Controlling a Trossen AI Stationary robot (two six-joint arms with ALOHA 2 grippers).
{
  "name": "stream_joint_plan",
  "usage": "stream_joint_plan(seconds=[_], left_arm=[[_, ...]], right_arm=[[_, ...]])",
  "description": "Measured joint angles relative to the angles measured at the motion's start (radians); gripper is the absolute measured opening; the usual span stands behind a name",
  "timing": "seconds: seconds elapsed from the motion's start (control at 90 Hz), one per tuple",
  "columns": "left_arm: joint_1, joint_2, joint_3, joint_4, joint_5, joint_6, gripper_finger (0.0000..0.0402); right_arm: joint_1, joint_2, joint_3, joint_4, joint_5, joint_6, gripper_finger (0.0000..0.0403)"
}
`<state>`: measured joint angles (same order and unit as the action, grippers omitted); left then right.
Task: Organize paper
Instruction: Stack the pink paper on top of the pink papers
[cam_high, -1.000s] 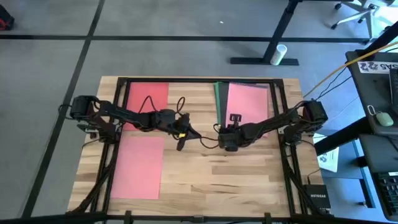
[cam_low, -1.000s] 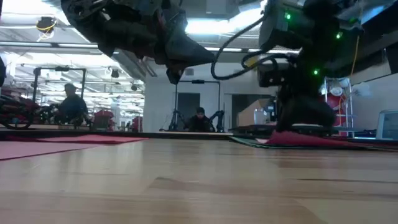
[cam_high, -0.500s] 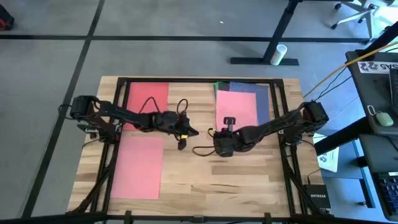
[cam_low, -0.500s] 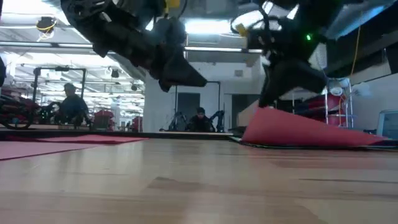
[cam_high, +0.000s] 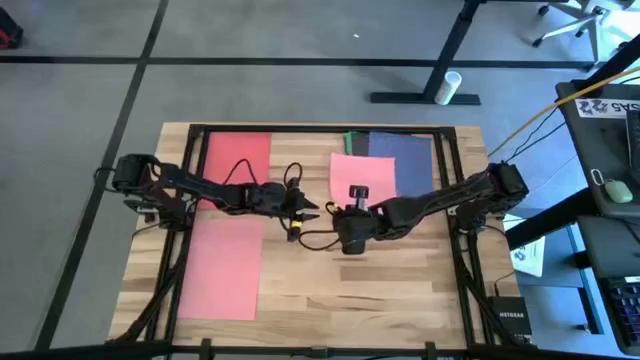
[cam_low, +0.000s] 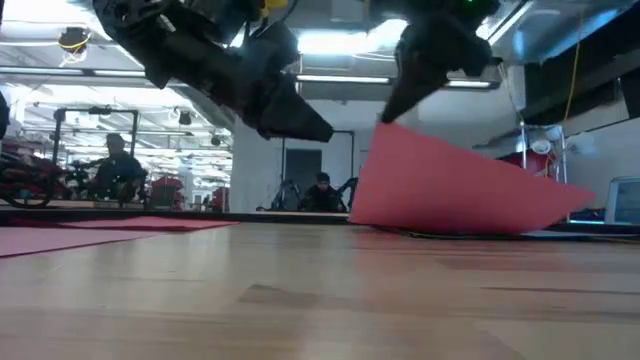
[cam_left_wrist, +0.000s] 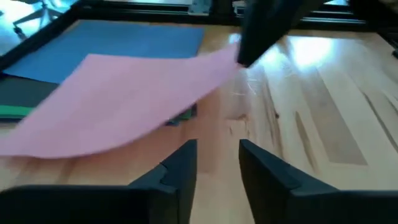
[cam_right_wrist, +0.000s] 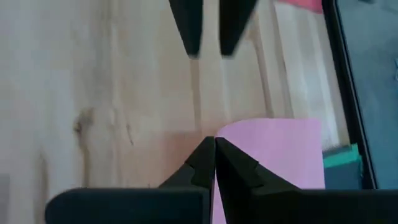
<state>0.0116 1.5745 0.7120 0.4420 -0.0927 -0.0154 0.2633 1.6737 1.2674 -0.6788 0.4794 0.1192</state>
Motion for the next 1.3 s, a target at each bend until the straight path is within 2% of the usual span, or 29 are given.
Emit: stream_joint_plan(seconds=[0.244, 0.622, 0.9, 1.3], left_arm=[[0.001, 0.001, 0.0, 0.052, 0.0, 0.009, 0.0126], [-0.07, 0.031, 0.002, 0.072, 0.016, 0.091, 0.0126], [-0.056, 0.034, 0.003, 0.096, -0.001, 0.094, 0.0126], [-0.084, 0.095, 0.049, 0.092, -0.001, 0.11, 0.0115]], right_arm=[[0.007, 0.0, 0.015, 0.062, -0.08, -0.002, 0.0], [0.007, 0.0, 0.015, 0.096, -0.081, -0.021, 0.0], [0.005, 0.0, 0.015, 0.164, -0.141, -0.028, 0.0], [0.005, 0.0, 0.015, 0.175, -0.133, -0.047, 0.0]])
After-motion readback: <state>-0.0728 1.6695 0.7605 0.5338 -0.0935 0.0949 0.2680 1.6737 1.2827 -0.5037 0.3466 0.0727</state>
